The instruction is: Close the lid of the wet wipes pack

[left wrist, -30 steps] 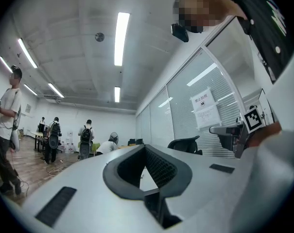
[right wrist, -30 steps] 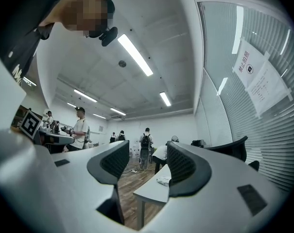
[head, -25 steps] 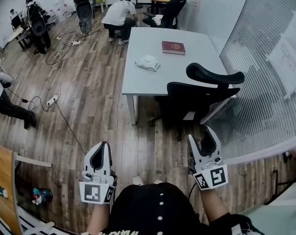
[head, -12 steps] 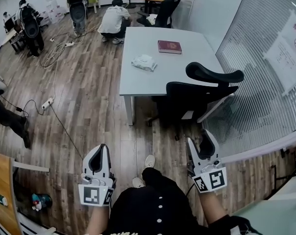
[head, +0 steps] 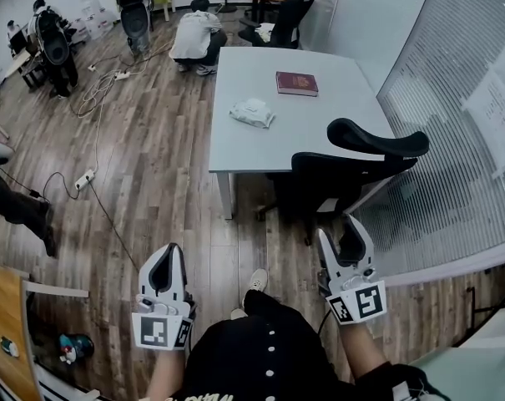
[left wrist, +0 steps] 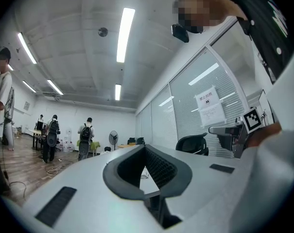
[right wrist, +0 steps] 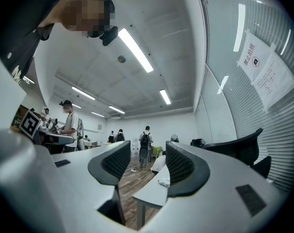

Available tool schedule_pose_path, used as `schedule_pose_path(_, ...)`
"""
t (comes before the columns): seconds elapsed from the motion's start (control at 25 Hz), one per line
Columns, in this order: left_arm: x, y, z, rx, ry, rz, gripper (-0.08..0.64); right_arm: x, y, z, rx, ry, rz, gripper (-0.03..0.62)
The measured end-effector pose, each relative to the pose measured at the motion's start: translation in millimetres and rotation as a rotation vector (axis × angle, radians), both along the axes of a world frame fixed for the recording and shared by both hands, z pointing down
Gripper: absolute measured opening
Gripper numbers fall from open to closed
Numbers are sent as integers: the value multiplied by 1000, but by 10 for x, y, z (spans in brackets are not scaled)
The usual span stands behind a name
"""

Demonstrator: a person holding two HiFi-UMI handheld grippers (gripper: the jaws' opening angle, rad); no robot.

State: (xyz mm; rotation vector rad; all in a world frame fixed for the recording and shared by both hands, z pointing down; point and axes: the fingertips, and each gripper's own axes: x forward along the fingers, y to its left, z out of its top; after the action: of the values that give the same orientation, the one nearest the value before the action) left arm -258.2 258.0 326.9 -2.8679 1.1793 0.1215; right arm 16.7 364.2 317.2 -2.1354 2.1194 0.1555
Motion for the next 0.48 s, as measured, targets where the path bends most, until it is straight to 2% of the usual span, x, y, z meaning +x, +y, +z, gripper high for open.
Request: schedule_pose_path(0.48,339,-763,-69,14,-6,-16,3,316,-827,-14,5,-4,-30,219)
